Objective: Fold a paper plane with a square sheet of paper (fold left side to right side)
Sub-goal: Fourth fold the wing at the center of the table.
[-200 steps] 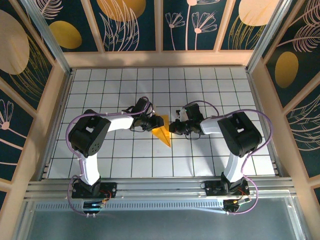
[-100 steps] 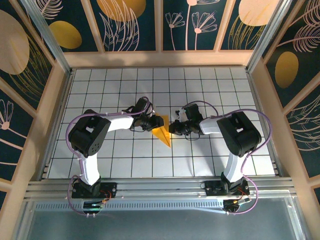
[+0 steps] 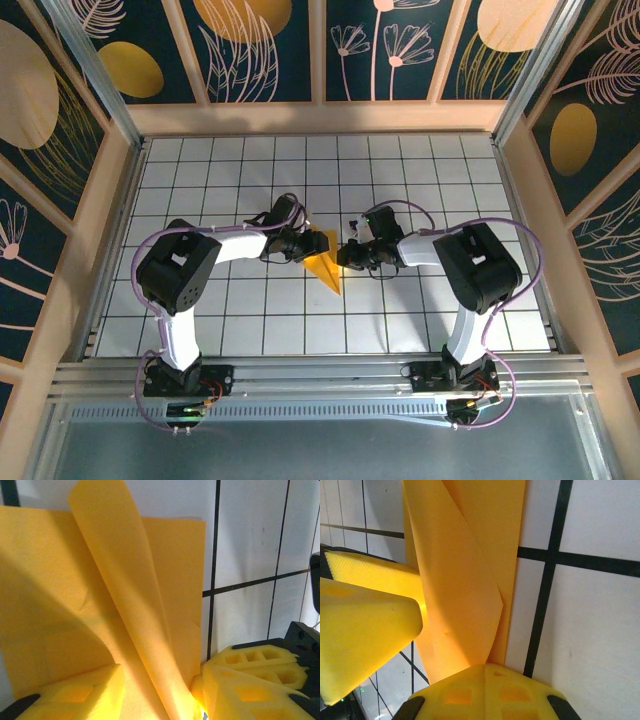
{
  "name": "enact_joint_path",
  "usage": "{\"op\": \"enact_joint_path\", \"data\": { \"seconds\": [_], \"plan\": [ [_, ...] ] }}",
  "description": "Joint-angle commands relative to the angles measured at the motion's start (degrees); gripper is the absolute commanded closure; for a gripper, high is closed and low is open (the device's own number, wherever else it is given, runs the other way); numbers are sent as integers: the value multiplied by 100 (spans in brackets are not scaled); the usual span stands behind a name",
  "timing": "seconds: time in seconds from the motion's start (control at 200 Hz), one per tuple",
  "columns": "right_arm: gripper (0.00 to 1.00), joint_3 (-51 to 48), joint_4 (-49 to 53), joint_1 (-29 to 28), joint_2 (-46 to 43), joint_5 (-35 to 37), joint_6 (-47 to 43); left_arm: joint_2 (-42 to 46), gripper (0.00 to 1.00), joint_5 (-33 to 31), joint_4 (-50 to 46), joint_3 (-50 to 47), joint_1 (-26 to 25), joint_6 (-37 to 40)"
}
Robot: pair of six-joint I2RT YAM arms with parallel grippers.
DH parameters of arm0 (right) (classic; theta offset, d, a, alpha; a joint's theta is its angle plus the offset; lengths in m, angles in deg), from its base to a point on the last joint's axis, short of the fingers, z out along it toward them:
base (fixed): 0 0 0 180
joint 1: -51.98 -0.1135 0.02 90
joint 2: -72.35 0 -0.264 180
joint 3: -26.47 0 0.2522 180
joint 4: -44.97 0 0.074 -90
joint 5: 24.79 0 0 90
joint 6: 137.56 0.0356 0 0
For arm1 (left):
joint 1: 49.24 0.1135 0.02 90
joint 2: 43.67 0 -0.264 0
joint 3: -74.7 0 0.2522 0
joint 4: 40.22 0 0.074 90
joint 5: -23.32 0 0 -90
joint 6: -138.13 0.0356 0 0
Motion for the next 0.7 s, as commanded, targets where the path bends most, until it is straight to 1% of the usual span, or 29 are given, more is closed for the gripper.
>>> {"op": "enact_joint_path", "data": {
  "seconds": [0.0, 0.205, 0.245, 0.33, 0.385, 0.445, 0.601, 0.696],
  "plan": [
    [100, -32, 432, -89, 348, 529, -186, 264, 54, -320, -222, 85, 8, 41],
    [100, -36, 417, -89, 375, 533, -162, 556, 53, -554, -403, 86, 8, 111],
    [100, -37, 406, -89, 367, 522, -160, 589, 54, -556, -397, 81, 8, 108],
    [100, -28, 407, -89, 366, 530, -151, 594, 63, -412, -321, 94, 8, 121],
    [100, -24, 419, -89, 366, 543, -151, 542, 72, -224, -223, 112, 5, 111],
    [100, -19, 432, -89, 366, 547, -151, 471, 78, 3, -73, 121, 6, 93],
    [100, -3, 473, -89, 383, 582, -159, 151, 88, 543, 287, 224, 11, 8],
    [100, 7, 511, -89, 393, 609, -162, -2, 89, 608, 342, 299, 4, 13]
  ]
}}
